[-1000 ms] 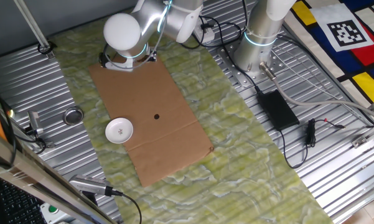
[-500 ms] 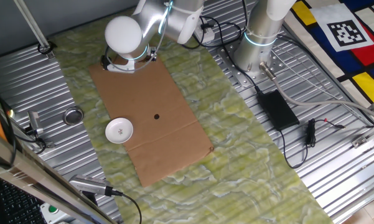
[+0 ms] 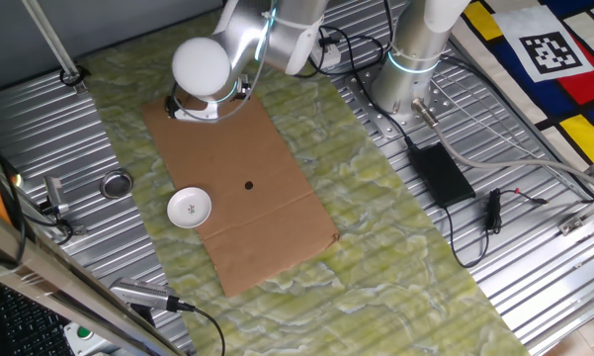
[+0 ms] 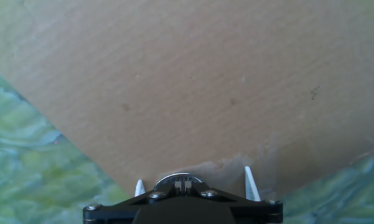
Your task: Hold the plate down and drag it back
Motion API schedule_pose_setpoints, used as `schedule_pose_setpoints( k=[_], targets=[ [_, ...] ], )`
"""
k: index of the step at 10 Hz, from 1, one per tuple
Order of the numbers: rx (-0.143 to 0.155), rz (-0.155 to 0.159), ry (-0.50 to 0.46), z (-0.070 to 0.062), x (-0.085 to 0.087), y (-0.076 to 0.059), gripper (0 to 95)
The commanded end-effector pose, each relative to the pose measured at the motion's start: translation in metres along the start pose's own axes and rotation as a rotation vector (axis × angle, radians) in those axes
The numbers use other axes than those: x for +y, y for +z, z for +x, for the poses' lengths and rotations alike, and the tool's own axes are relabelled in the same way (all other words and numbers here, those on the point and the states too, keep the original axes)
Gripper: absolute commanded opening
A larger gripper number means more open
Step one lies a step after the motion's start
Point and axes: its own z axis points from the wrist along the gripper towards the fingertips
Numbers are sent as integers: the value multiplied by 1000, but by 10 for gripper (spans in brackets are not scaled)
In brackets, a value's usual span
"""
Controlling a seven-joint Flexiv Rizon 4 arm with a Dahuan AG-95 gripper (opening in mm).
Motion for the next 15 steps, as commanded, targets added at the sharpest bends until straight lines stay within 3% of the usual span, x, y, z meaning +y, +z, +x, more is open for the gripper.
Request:
schedule_pose_setpoints(
  k=[1, 10, 15],
  targets=[
    [13, 8, -12, -1, 0, 2, 0],
    [44, 24, -36, 3, 4, 7, 0],
    [40, 29, -32, 3, 4, 10, 0]
  ],
)
